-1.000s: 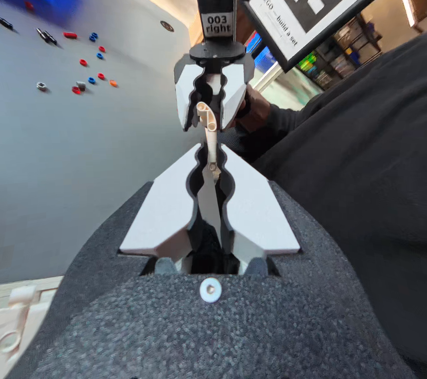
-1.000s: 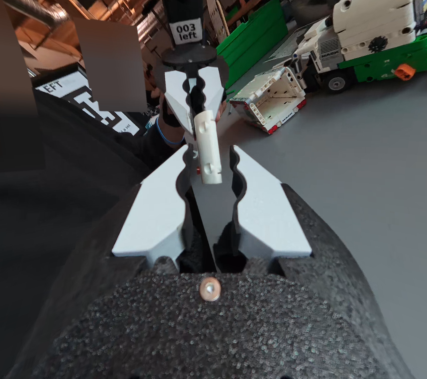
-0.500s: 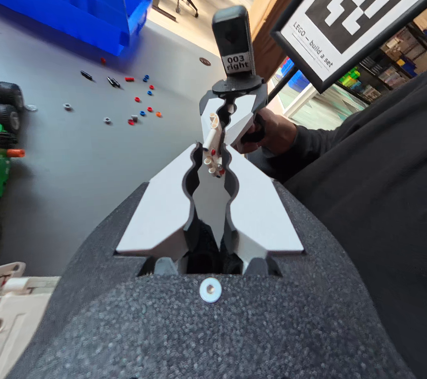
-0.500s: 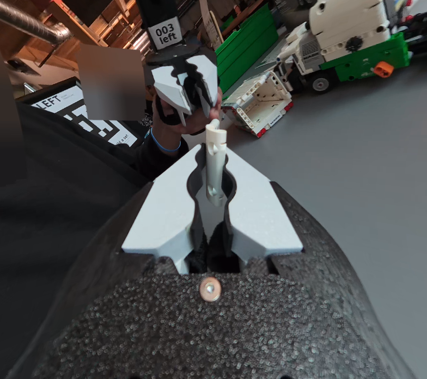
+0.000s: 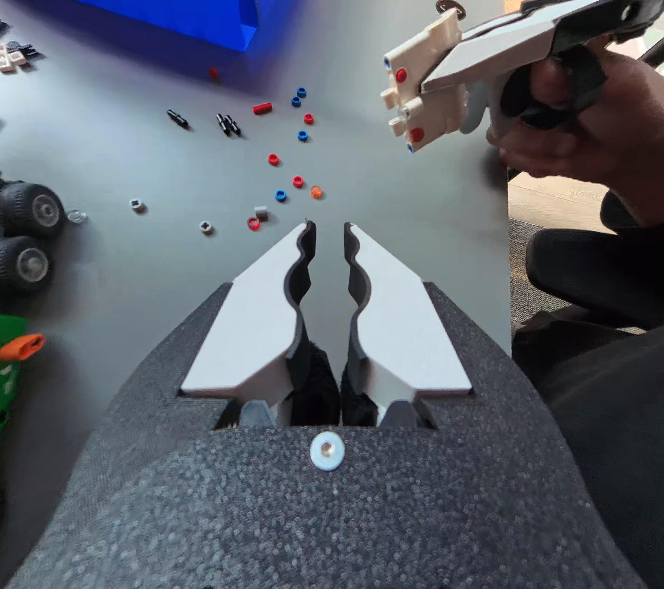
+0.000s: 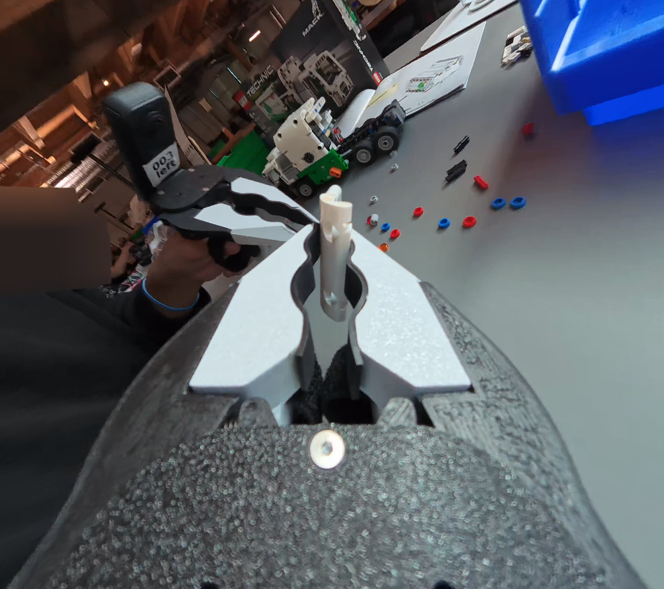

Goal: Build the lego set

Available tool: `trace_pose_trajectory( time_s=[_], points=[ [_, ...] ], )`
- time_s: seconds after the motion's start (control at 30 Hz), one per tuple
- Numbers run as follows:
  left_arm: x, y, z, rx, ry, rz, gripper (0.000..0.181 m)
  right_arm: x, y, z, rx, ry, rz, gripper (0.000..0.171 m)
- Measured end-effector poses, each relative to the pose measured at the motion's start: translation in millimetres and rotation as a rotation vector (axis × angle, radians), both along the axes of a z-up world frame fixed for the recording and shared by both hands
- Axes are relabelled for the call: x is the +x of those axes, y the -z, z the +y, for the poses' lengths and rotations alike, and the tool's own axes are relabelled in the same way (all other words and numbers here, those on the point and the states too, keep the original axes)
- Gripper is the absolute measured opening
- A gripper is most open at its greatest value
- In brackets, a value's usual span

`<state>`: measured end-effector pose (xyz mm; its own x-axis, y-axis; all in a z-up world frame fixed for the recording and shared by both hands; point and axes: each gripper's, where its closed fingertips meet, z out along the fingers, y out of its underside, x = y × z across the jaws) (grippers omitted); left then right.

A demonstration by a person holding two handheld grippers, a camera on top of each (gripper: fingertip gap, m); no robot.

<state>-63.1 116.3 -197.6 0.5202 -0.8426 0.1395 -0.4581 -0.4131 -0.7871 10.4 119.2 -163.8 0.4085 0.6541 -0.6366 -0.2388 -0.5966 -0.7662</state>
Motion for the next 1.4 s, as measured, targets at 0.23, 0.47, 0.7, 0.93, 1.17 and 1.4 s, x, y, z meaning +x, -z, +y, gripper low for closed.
trace_pose_trajectory(
  time_s=[0.23, 0.47, 0.7, 0.93, 1.17, 1.4],
  points=[
    [28, 24, 22, 0.017, -0.002, 0.113, 0.012, 3, 1, -2, -0.033, -0.022, 0.043, 0.008],
    [35, 38, 27, 0.017, 0.001, 0.164, 0.012, 8, -3, -3, -0.080, -0.045, 0.141, 0.008],
    [34, 38, 24, 0.044, 0.063, 0.183, 0.005, 8, 0, 0, -0.111, -0.036, 0.144, 0.007],
    [33, -36, 6, 0.376, 0.186, 0.011, 0.005, -21, 21, -6, -0.261, -0.110, 0.045, 0.008],
    [22, -33, -15, 0.356, 0.283, 0.056, 0.005, -60, 15, -29, -0.392, -0.259, 0.171, 0.008],
    [13, -36, -20, 0.368, 0.272, 0.091, 0.005, -64, 13, -29, -0.403, -0.227, 0.208, 0.008]
  ],
)
